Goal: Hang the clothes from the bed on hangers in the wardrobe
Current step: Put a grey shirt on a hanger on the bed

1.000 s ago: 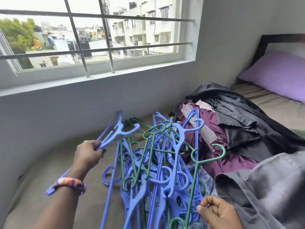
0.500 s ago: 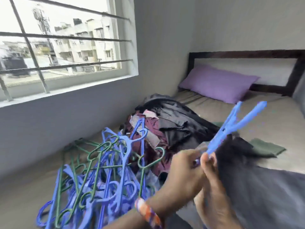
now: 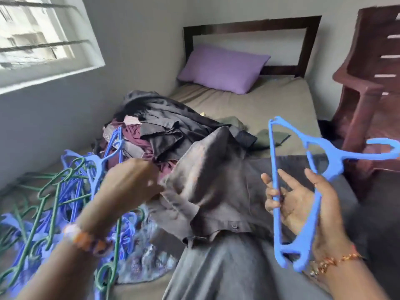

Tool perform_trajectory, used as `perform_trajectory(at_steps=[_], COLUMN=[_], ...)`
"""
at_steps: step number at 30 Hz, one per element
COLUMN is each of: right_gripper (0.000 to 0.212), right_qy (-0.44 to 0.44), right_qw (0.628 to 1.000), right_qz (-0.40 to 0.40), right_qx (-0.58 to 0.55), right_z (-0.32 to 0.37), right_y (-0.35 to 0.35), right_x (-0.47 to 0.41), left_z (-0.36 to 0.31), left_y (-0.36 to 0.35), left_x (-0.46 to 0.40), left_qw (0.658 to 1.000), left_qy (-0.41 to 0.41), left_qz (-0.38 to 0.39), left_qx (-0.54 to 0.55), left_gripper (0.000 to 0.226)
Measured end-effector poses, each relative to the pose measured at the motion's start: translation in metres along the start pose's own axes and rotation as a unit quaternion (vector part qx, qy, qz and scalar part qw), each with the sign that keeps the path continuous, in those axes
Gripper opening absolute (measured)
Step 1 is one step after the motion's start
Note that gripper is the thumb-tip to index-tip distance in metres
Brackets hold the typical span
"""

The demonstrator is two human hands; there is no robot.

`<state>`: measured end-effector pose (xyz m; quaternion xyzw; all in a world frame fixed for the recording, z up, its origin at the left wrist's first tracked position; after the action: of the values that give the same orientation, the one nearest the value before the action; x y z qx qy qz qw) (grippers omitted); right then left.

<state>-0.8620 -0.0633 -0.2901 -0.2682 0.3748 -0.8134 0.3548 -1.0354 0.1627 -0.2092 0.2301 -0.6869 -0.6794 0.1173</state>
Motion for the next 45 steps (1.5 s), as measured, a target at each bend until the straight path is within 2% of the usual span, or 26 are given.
perform_trajectory(at_steps=[2,3,5,7,9,13,15,17,20,22,24,26,29,30,32,34,36,38,40,42,43,45], right_gripper=[0.086,0.087,0.092,0.097,0.097,0.088,0.080,0.068,0.086,0.098,0.098,0.077,0.050,0.039,0.026,0.016,0.023,0.016,0.011,0.011,0.011,0.016], right_qy=[-0.018,-0.027,-0.049,-0.066,-0.072,-0.077,-0.107,-0.146,-0.197,-0.213,-0.210,-0.174,-0.117,-0.095,-0.016,0.120,0.220,0.234,0.230,0.243,0.245,0.241], right_qw=[1.000,0.999,0.997,0.995,0.991,0.977,0.966,0.951,0.948,0.937,0.924,0.924,0.940,0.945,0.942,0.901,0.861,0.862,0.866,0.859,0.849,0.807], right_qz=[0.015,0.025,0.047,0.067,0.096,0.179,0.220,0.255,0.136,0.072,0.037,0.011,-0.022,-0.041,-0.103,-0.172,-0.210,-0.230,-0.251,-0.284,-0.301,-0.334], right_qx=[0.006,0.014,0.028,0.044,0.060,0.086,0.088,0.096,0.208,0.268,0.319,0.339,0.319,0.310,0.318,0.380,0.409,0.386,0.366,0.350,0.359,0.423], right_z=[-0.008,-0.013,-0.024,-0.030,-0.027,-0.007,0.000,0.000,-0.005,-0.009,-0.013,-0.015,-0.014,-0.012,-0.003,0.021,0.044,0.060,0.071,0.081,0.083,0.086], right_y=[0.001,-0.002,-0.009,-0.018,-0.028,-0.041,-0.043,-0.042,-0.011,-0.003,-0.005,-0.018,-0.046,-0.051,-0.054,-0.057,-0.064,-0.061,-0.052,-0.037,-0.030,-0.023], right_x=[-0.003,-0.006,-0.012,-0.016,-0.014,0.003,0.016,0.029,0.035,0.040,0.039,0.031,0.014,0.005,-0.015,-0.028,-0.030,-0.030,-0.028,-0.031,-0.032,-0.033], left_z=[0.038,0.042,0.029,0.008,-0.014,-0.012,-0.015,-0.021,-0.031,-0.047,-0.064,-0.083,-0.120,-0.137,-0.170,-0.191,-0.188,-0.163,-0.138,-0.129,-0.132,-0.148], left_y=[-0.028,-0.042,-0.065,-0.078,-0.066,-0.042,-0.036,-0.025,-0.008,0.006,0.010,0.013,0.020,0.027,0.043,0.058,0.053,0.028,-0.009,-0.040,-0.048,-0.046], left_x=[0.015,0.022,0.029,0.020,-0.004,-0.077,-0.117,-0.149,-0.181,-0.190,-0.194,-0.190,-0.160,-0.142,-0.100,-0.058,-0.041,-0.042,-0.041,-0.027,-0.019,-0.004], left_qw=[0.993,0.988,0.984,0.988,0.992,0.998,0.997,0.996,0.997,0.999,0.998,0.991,0.975,0.967,0.949,0.924,0.914,0.939,0.974,0.982,0.984,0.990], left_qy=[0.041,0.030,-0.032,-0.074,-0.113,0.017,0.036,0.032,0.036,-0.002,-0.065,-0.129,-0.214,-0.246,-0.283,-0.304,-0.264,-0.141,0.001,0.093,0.103,0.064], left_qz=[0.105,0.145,0.168,0.135,0.046,-0.007,0.002,0.027,0.036,0.026,0.019,0.013,0.002,-0.021,-0.095,-0.195,-0.267,-0.260,-0.148,-0.021,0.017,0.016], left_qx=[-0.037,-0.031,-0.041,-0.021,0.015,0.062,0.067,0.080,0.063,0.027,0.010,0.029,0.058,0.069,0.099,0.128,0.151,0.173,0.174,0.162,0.146,0.122], left_gripper=[0.034,0.029,0.009,0.025,0.024,0.045,0.048,0.042,0.033,0.032,0.028,0.032,0.062,0.070,0.070,0.073,0.078,0.073,0.054,0.031,0.026,0.025])
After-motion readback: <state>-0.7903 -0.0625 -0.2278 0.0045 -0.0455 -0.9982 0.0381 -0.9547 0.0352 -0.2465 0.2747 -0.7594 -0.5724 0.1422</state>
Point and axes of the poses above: each hand's wrist, its own x-axis away from the middle knuckle, its own y-axis out of the back of the hand, z = x × y, the point moved 7 cm from there along -x, towards the middle knuckle, and after that the axes turned 4 degrees about x, right-handed, at the moved point
